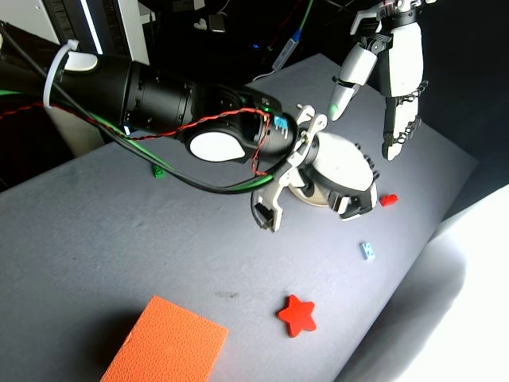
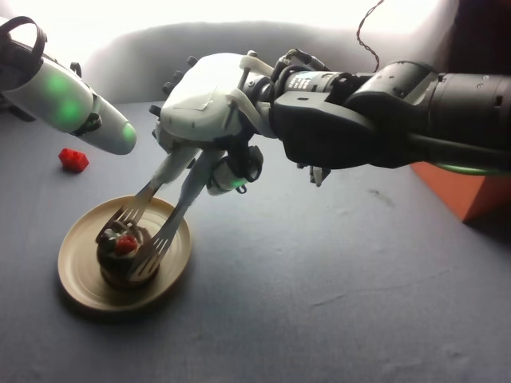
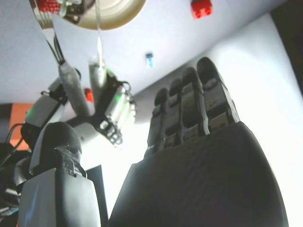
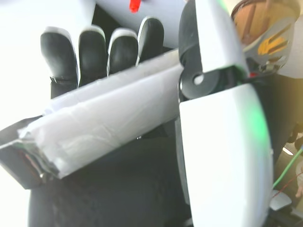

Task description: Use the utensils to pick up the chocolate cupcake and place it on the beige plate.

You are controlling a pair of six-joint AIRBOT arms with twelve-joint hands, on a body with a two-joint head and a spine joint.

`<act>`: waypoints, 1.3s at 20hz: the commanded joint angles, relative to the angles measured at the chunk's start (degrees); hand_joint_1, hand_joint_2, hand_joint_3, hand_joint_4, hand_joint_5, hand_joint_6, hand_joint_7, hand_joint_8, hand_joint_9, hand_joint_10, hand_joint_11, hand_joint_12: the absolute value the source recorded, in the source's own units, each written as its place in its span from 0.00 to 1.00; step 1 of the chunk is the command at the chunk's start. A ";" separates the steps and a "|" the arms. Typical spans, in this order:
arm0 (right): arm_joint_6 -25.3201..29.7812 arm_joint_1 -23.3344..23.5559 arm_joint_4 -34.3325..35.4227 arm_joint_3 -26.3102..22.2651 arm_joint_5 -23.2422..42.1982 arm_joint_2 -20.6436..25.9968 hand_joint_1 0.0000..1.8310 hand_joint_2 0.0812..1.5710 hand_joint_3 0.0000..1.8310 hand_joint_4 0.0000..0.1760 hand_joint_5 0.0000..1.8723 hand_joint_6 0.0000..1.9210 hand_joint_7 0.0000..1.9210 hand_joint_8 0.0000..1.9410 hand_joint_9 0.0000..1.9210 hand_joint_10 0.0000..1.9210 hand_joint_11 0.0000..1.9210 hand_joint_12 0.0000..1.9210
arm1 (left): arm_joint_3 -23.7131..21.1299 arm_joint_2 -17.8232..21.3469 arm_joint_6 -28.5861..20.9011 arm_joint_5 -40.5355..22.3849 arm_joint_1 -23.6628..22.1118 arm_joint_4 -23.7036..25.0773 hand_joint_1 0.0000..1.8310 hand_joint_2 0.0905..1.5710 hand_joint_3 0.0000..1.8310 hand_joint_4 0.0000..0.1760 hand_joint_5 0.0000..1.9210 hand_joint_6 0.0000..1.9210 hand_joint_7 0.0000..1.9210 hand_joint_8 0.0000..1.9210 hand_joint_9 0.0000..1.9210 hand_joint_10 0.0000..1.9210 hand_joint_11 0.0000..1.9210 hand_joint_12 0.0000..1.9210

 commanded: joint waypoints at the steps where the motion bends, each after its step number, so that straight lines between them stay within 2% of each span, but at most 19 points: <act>1: -0.08 0.48 0.05 0.77 7.99 -0.10 0.66 0.76 0.00 0.00 0.46 0.53 0.40 0.80 0.34 0.78 0.34 0.87 | 0.09 0.28 0.00 -3.05 -0.24 2.13 0.23 0.66 0.00 0.00 0.06 0.00 0.05 0.00 0.06 0.00 0.00 0.18; 3: 0.00 -0.09 0.08 2.47 8.14 -0.85 0.67 0.74 0.00 0.00 0.49 0.47 0.43 0.75 0.37 0.76 0.38 0.86 | 0.01 0.28 0.00 -3.05 -0.19 2.11 0.22 0.66 0.00 0.00 0.07 0.00 0.06 0.00 0.06 0.00 0.00 0.17; 4: 0.00 -0.22 0.08 2.66 8.17 -0.91 0.67 0.73 0.00 0.00 0.51 0.46 0.44 0.74 0.37 0.75 0.36 0.87 | -0.01 0.24 0.00 -3.05 -0.19 2.11 0.22 0.66 0.00 0.00 0.07 0.00 0.06 0.00 0.06 0.00 0.00 0.17; 8: 0.08 -0.46 0.10 2.71 8.16 -1.23 0.67 0.73 0.00 0.00 0.47 0.53 0.46 0.70 0.40 0.71 0.37 0.85 | 0.00 0.21 0.00 -3.05 -0.17 2.11 0.23 0.66 0.00 0.00 0.07 0.00 0.07 0.00 0.06 0.00 0.00 0.19; 10: 0.24 -0.45 0.13 2.71 8.15 -1.27 0.66 0.74 0.00 0.00 0.45 0.55 0.44 0.72 0.39 0.71 0.36 0.86 | 0.00 0.21 0.00 -3.04 -0.17 2.12 0.23 0.66 0.00 0.00 0.06 0.00 0.07 0.00 0.06 0.00 0.00 0.19; 13: 0.21 -0.46 0.13 2.72 8.12 -1.24 0.67 0.73 0.00 0.00 0.49 0.49 0.45 0.71 0.39 0.73 0.37 0.84 | 0.01 0.21 0.00 -3.04 -0.17 2.13 0.24 0.66 0.00 0.00 0.08 0.00 0.08 0.00 0.07 0.00 0.00 0.20; 15: 0.16 -0.46 0.13 2.72 8.11 -1.24 0.66 0.73 0.00 0.00 0.47 0.52 0.45 0.71 0.39 0.73 0.36 0.86 | -0.04 0.21 0.00 -3.13 -0.18 2.11 0.22 0.66 0.00 0.00 0.07 0.00 0.07 0.00 0.07 0.00 0.00 0.17; 18: 0.10 -0.45 0.13 2.72 8.11 -1.24 0.66 0.74 0.00 0.00 0.44 0.56 0.45 0.72 0.39 0.73 0.38 0.85 | -0.06 0.21 0.00 -3.15 -0.20 2.11 0.24 0.66 0.00 0.00 0.07 0.00 0.07 0.00 0.07 0.00 0.00 0.19; 20: 0.01 -0.45 0.13 2.72 8.11 -1.24 0.65 0.76 0.00 0.00 0.43 0.57 0.41 0.77 0.34 0.76 0.32 0.88 | -0.01 0.21 0.00 -3.16 -0.19 2.11 0.23 0.66 0.00 0.00 0.07 0.00 0.07 0.00 0.07 0.00 0.00 0.18; 23: -0.06 -0.42 0.13 2.72 8.11 -1.22 0.66 0.76 0.00 0.00 0.44 0.56 0.41 0.78 0.34 0.78 0.33 0.88 | 0.00 0.21 0.00 -3.20 -0.19 2.11 0.23 0.66 0.00 0.00 0.06 0.00 0.07 0.00 0.06 0.00 0.00 0.17; 24: -0.08 -0.41 0.13 2.72 8.10 -1.22 0.66 0.76 0.00 0.00 0.44 0.57 0.42 0.75 0.35 0.77 0.34 0.88 | -0.04 0.21 0.00 -3.21 -0.18 2.10 0.23 0.66 0.00 0.00 0.07 0.00 0.07 0.00 0.07 0.00 0.00 0.20; 26: -0.08 -0.37 0.13 2.72 8.08 -1.22 0.65 0.76 0.00 0.00 0.43 0.57 0.41 0.78 0.34 0.78 0.35 0.88 | -0.06 0.22 0.00 -3.21 -0.18 2.11 0.23 0.66 0.00 0.00 0.07 0.00 0.07 0.00 0.07 0.00 0.00 0.19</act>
